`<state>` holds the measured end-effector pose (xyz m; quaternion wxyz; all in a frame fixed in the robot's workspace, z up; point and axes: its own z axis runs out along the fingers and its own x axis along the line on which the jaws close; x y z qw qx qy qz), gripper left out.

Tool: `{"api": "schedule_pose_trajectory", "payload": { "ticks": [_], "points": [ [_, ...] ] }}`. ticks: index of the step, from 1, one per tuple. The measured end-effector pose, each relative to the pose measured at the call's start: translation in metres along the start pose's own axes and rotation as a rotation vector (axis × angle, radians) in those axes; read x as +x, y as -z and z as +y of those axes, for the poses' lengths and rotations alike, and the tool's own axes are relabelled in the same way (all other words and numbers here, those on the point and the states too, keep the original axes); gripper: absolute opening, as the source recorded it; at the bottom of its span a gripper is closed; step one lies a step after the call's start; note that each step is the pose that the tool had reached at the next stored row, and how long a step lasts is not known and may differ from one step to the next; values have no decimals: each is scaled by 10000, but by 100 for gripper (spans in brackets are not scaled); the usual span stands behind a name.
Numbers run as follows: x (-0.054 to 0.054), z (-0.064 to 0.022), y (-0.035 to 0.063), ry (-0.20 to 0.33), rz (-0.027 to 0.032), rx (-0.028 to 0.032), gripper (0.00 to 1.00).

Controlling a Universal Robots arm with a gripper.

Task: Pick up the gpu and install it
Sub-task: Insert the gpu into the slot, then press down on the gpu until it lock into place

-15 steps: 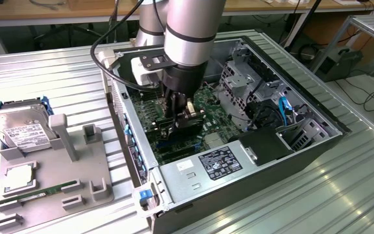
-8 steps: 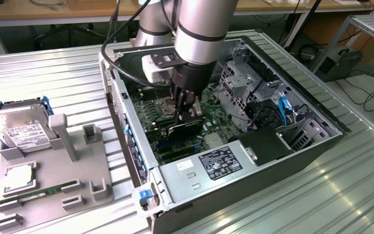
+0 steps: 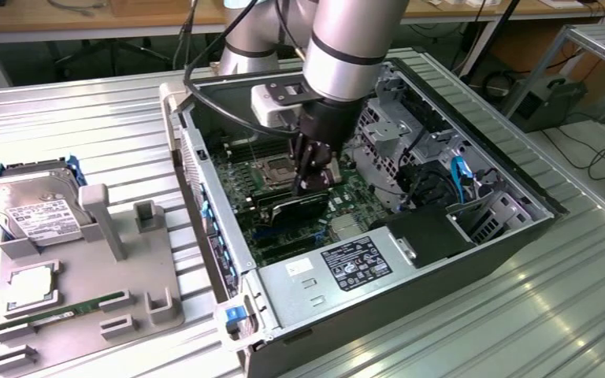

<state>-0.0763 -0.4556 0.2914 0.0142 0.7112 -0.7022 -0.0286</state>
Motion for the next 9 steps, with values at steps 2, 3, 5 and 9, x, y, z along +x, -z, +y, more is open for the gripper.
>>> {"api": "schedule_pose_trajectory", "payload": {
  "ticks": [2, 3, 5, 9],
  "points": [
    [0, -6, 0, 0, -5, -2, 11],
    [0, -6, 0, -1, -5, -2, 11],
    [0, -7, 1, 0, -5, -3, 11],
    [-1, -7, 0, 1, -5, -2, 11]
  ]
}}
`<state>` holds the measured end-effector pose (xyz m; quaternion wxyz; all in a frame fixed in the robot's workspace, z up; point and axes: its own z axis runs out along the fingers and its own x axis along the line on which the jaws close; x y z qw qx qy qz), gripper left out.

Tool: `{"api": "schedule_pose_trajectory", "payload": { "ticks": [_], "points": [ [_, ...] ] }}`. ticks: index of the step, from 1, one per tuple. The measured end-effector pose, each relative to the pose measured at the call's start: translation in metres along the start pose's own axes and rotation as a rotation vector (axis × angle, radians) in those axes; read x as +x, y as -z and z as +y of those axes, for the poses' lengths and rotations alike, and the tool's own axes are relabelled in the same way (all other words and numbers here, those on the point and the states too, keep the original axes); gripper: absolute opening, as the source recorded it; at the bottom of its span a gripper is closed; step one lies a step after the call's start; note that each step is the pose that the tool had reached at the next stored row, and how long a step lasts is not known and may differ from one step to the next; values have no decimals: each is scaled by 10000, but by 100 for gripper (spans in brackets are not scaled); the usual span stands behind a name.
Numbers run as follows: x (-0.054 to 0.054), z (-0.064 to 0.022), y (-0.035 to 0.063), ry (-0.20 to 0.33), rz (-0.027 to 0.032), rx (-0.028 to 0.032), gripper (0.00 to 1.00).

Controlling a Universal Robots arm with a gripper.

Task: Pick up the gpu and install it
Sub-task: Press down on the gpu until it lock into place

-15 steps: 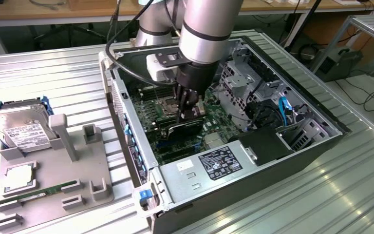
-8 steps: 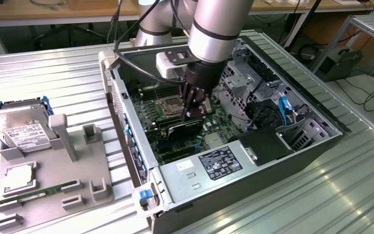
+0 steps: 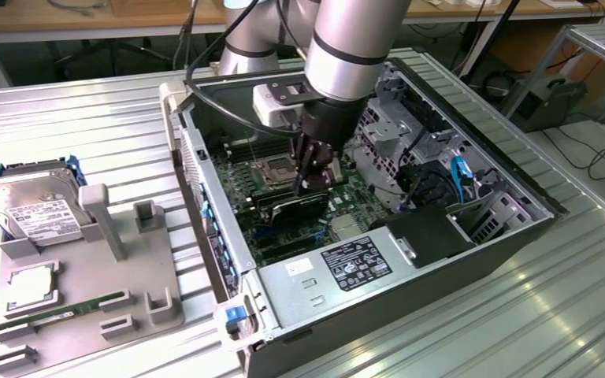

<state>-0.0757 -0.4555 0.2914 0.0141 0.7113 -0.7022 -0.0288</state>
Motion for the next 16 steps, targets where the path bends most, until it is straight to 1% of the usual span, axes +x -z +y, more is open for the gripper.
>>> {"api": "schedule_pose_trajectory", "payload": {
  "ticks": [4, 7, 16],
  "points": [
    [0, 52, -11, 0, 0, 0, 11],
    [-1, 117, -24, 0, 0, 0, 11],
    [-1, 255, -79, 0, 0, 0, 11]
  ]
}}
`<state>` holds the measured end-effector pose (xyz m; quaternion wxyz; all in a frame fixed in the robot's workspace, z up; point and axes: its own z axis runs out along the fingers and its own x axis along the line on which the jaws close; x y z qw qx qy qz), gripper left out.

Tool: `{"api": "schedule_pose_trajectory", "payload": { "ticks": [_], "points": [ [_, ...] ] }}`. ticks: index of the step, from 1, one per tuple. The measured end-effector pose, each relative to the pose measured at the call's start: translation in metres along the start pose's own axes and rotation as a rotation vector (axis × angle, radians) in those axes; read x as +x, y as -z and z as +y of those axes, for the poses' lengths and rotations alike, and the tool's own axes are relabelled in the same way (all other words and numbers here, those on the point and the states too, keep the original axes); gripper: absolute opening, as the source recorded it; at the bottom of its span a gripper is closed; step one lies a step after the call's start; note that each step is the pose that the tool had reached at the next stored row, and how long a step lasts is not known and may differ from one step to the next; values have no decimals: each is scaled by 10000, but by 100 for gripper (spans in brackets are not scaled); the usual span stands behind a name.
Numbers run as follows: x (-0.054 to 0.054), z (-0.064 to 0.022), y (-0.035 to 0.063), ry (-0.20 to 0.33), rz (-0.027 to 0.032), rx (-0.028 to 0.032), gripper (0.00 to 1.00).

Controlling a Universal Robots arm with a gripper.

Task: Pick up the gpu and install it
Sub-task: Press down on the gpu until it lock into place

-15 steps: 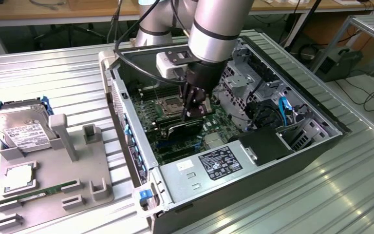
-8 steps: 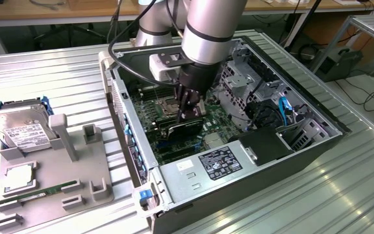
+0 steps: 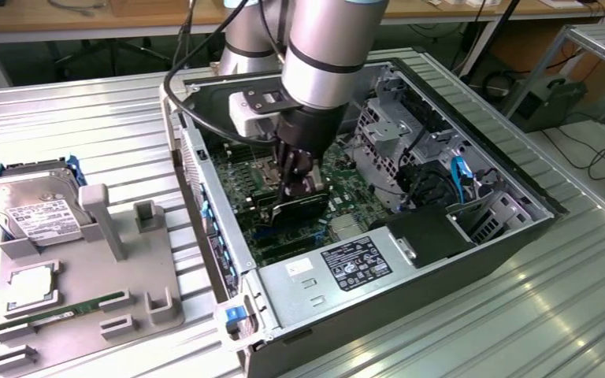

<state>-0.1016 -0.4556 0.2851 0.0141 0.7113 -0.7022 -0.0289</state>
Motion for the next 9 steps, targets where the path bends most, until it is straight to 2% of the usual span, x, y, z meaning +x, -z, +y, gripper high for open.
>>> {"api": "schedule_pose_trajectory", "payload": {
  "ticks": [9],
  "points": [
    [1, 103, -102, -1, 4, -3, 11]
  ]
}}
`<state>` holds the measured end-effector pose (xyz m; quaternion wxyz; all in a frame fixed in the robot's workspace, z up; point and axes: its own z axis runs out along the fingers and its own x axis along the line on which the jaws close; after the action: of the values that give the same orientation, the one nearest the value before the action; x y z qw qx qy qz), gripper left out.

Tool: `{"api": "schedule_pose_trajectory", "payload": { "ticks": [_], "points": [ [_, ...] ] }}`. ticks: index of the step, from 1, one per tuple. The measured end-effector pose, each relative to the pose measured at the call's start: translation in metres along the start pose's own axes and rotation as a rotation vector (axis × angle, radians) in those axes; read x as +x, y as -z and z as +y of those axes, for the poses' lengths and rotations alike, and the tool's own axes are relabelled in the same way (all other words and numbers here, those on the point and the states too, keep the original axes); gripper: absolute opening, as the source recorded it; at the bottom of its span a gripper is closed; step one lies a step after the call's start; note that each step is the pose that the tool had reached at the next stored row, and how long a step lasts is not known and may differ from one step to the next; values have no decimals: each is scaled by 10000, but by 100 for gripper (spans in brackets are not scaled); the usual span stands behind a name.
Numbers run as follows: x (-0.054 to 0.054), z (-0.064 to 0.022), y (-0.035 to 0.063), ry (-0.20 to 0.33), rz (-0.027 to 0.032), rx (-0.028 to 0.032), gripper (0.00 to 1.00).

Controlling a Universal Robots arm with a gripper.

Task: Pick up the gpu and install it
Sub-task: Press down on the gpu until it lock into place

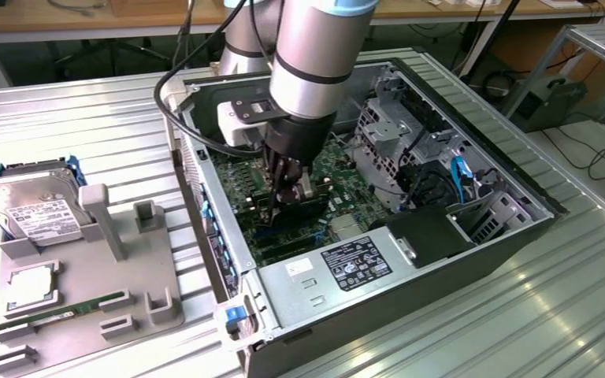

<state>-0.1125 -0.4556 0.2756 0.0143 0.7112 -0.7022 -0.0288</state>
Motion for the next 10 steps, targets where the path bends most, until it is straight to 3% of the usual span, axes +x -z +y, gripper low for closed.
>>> {"api": "schedule_pose_trajectory", "payload": {
  "ticks": [8, 10],
  "points": [
    [3, 23, -60, 1, -3, 2, 11],
    [1, 25, -15, -1, -14, 9, 11]
  ]
}}
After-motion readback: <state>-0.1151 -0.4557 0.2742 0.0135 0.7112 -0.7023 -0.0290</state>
